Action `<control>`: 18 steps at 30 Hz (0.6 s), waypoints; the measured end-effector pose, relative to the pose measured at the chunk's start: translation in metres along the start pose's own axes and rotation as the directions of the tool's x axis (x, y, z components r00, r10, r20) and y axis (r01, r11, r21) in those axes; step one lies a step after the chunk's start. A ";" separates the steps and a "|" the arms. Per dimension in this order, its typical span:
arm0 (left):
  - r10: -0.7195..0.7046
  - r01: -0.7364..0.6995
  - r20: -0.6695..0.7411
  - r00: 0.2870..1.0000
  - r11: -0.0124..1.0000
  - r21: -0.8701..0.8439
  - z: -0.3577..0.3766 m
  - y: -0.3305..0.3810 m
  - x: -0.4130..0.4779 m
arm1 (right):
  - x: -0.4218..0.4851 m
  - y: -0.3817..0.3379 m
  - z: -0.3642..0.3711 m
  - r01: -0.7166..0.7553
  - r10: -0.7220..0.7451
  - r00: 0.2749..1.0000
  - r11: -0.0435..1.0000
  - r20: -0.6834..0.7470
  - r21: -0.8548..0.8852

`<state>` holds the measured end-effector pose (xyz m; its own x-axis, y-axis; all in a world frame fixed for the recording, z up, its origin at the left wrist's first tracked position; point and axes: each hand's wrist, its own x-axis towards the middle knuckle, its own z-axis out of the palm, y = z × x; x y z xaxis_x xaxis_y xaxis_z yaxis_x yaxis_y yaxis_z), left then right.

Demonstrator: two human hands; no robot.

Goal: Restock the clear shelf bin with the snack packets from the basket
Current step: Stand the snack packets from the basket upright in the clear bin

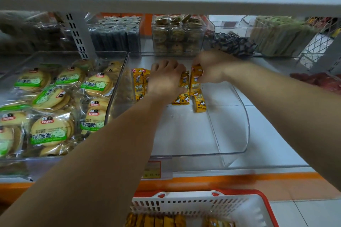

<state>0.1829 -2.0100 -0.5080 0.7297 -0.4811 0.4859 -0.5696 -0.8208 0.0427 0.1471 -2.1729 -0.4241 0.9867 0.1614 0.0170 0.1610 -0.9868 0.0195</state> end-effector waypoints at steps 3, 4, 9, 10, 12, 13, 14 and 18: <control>-0.020 0.021 0.028 0.999 0.999 -0.032 0.001 0.000 0.000 | -0.003 0.000 -0.007 -0.012 0.013 1.000 0.999 0.022 -0.036; -0.026 0.028 0.038 0.999 0.999 -0.037 0.001 0.001 0.000 | -0.006 0.002 -0.010 -0.012 0.013 1.000 0.999 0.017 -0.045; -0.057 0.062 0.079 0.995 0.996 -0.063 0.001 0.000 0.003 | -0.024 0.011 -0.017 0.086 -0.094 0.993 0.991 0.074 0.099; -0.063 0.068 0.085 0.994 0.995 -0.066 0.000 0.000 0.003 | -0.026 0.009 -0.015 0.116 -0.124 0.988 0.990 0.093 0.081; -0.068 0.075 0.093 0.993 0.994 -0.076 -0.001 0.000 0.004 | -0.024 0.002 -0.010 0.158 -0.148 0.979 0.986 0.141 -0.059; -0.069 0.077 0.095 0.993 0.994 -0.083 -0.001 0.000 0.004 | -0.021 -0.002 -0.007 0.169 -0.144 0.975 0.975 0.167 -0.146; -0.068 0.076 0.097 0.993 0.993 -0.089 -0.002 0.000 0.004 | -0.017 -0.005 -0.005 0.174 -0.133 0.973 0.960 0.191 -0.221; -0.053 0.062 0.099 0.994 0.994 -0.088 -0.004 -0.003 0.003 | -0.003 -0.014 -0.002 0.175 -0.084 0.966 0.910 0.246 -0.375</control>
<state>0.1853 -2.0083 -0.5030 0.7928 -0.4653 0.3937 -0.5545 -0.8188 0.1489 0.1418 -2.1598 -0.4220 0.9441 0.2350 -0.2311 0.3119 -0.8637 0.3960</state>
